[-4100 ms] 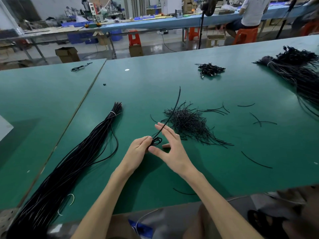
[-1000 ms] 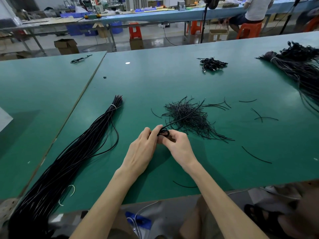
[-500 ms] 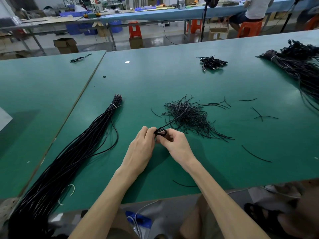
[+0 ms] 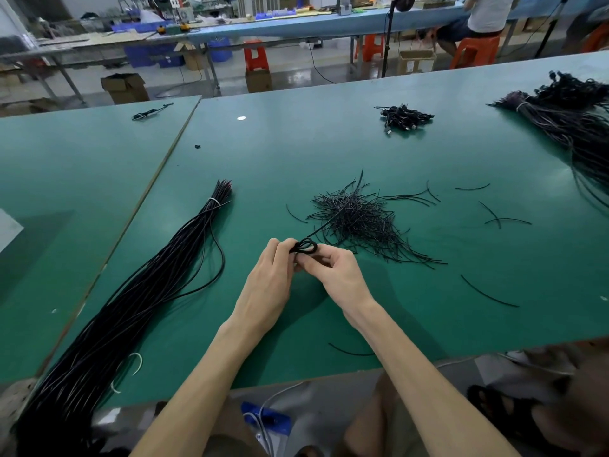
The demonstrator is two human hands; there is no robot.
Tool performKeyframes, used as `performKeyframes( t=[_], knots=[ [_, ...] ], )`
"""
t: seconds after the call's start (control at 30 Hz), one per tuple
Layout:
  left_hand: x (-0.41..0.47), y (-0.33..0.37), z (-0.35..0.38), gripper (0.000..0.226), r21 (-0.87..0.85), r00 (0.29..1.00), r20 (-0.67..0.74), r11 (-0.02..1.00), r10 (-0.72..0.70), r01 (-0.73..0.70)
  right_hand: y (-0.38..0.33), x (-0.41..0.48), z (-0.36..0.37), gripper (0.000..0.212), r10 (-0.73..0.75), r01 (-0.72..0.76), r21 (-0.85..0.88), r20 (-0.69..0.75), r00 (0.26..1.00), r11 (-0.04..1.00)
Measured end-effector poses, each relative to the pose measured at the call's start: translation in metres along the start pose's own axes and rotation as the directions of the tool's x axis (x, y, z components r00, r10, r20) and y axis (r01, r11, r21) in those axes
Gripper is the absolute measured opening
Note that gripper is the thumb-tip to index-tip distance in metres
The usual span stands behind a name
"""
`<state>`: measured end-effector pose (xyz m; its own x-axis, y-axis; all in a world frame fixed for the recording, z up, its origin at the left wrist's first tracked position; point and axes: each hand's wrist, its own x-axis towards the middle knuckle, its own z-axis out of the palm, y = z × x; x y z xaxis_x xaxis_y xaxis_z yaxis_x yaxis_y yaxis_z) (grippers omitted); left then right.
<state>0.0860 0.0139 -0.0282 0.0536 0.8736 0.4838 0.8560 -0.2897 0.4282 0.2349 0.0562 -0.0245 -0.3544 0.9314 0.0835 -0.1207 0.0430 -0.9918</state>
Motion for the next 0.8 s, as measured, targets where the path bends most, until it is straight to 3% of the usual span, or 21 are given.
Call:
performKeyframes(
  t=[0.23,0.5,0.7,0.73,0.8],
  knots=[
    [0.001,-0.001,0.004,0.030,0.029,0.997,0.065,0.999,-0.040,0.038,-0.001,-0.002,0.000,0.009,-0.023,0.020,-0.040,-0.083,0.996,0.999],
    [0.012,0.008,-0.007,0.056,0.086,0.969,0.154,0.979,-0.195,0.184,0.003,-0.002,0.006,0.021,-0.124,0.071,-0.447,-0.091,0.988,0.892],
    [0.028,0.010,-0.010,0.046,0.234,0.951,0.233,0.961,-0.204,0.149,0.005,-0.002,0.003,0.012,-0.131,0.080,-0.405,-0.100,0.986,0.911],
    [0.027,0.009,-0.009,0.045,0.208,0.952,0.235,0.967,-0.198,0.150,0.005,-0.002,0.003,0.010,-0.132,0.084,-0.388,-0.100,0.986,0.918],
    [0.024,0.006,-0.007,0.043,-0.001,0.949,0.220,0.973,-0.225,0.231,0.004,-0.003,0.003,0.013,-0.137,0.098,-0.368,-0.081,0.987,0.925]
  ],
)
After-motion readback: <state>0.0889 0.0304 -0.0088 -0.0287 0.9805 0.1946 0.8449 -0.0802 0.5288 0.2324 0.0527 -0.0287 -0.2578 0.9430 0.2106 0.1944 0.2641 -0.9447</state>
